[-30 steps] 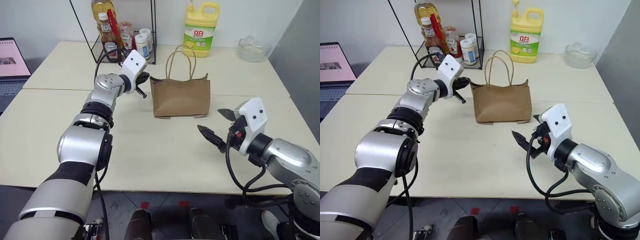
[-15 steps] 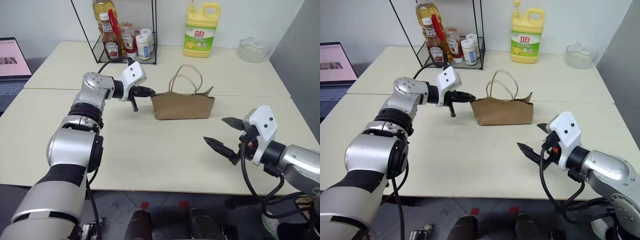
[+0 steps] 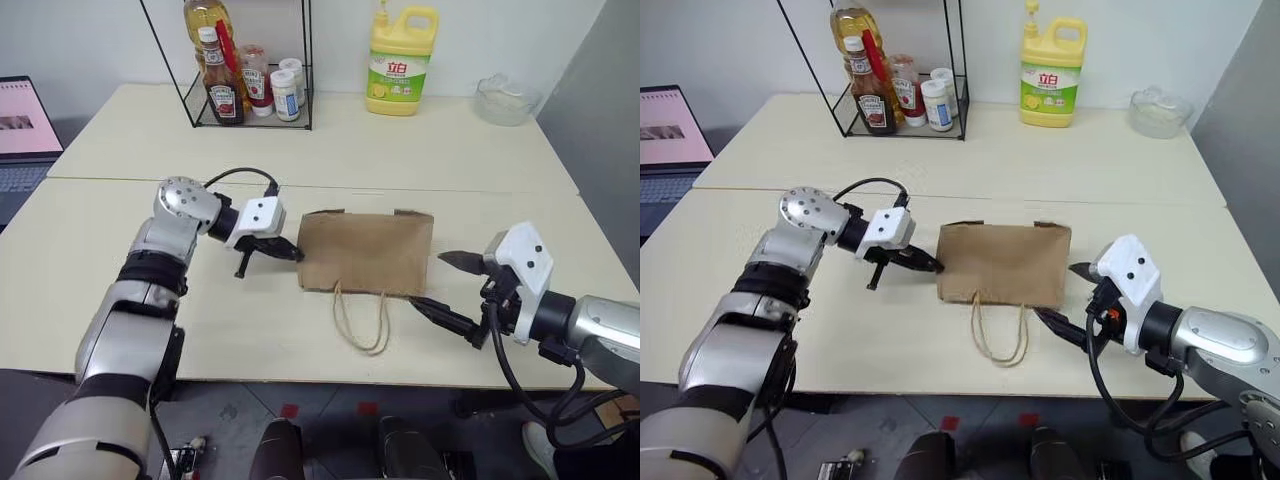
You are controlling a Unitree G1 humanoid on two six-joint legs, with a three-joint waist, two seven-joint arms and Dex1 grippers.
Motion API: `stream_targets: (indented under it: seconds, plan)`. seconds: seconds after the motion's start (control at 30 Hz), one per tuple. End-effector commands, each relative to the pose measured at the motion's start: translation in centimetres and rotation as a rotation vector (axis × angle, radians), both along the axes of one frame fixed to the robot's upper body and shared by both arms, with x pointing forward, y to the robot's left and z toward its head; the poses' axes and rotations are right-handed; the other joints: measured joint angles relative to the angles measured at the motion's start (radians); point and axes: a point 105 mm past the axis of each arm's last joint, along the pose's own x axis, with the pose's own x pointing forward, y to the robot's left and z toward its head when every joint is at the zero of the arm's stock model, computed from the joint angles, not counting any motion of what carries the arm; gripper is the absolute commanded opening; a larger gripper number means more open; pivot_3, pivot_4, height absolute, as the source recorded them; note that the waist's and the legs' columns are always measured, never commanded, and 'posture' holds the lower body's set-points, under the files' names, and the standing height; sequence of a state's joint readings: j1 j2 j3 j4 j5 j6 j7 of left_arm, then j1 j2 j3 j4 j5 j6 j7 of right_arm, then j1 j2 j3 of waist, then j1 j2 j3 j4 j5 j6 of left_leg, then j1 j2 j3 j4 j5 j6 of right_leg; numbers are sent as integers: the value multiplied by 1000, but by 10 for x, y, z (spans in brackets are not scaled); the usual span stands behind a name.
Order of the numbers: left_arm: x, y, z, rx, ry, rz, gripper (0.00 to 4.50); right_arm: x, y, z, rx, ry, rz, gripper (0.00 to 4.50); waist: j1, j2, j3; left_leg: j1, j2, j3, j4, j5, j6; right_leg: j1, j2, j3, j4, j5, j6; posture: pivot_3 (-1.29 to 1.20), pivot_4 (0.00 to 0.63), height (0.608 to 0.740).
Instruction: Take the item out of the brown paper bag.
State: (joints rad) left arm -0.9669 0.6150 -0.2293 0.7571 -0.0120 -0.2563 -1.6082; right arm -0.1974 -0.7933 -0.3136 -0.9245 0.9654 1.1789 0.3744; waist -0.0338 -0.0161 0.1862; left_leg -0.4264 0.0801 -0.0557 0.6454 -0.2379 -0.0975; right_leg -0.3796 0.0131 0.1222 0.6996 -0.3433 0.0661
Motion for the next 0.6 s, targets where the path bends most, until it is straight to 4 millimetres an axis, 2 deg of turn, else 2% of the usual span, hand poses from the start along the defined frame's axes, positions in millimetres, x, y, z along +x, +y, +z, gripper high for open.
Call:
stream_targets:
  seconds: [0.03, 0.17, 0.3, 0.43, 0.6]
  plan:
    - [-13, -5, 34, -41, -94, -59, 12, -6, 0, 5, -18, -35, 27, 4500, 1, 0, 0, 0, 0, 0, 0, 0, 0, 0, 0, 0, 0, 0, 0, 0, 150, 740]
    - [-32, -2, 47, 13, -116, -90, 12, -10, -2, 3, -30, -35, 30, 4500, 1, 0, 0, 0, 0, 0, 0, 0, 0, 0, 0, 0, 0, 0, 0, 0, 150, 740]
    - [-48, -10, 49, 23, -124, -148, 12, -13, 1, -1, -28, -32, 45, 4500, 2, 0, 0, 3, 0, 0, 0, 0, 0, 4, 0, -1, -1, 0, 0, 0, 150, 740]
    - [-57, -28, 40, -12, -159, -252, 838, -17, 7, -4, -21, -23, 79, 4500, 3, 0, 0, 5, 0, 0, 1, 0, 0, 7, 0, -1, -1, 0, 0, 0, 150, 740]
    - [-56, -43, 17, -15, -255, -359, 2384, -26, 12, -13, -24, 8, 105, 4500, 3, 0, 0, 6, 0, 0, 0, 0, 0, 7, 0, -1, -1, 0, 0, 0, 150, 740]
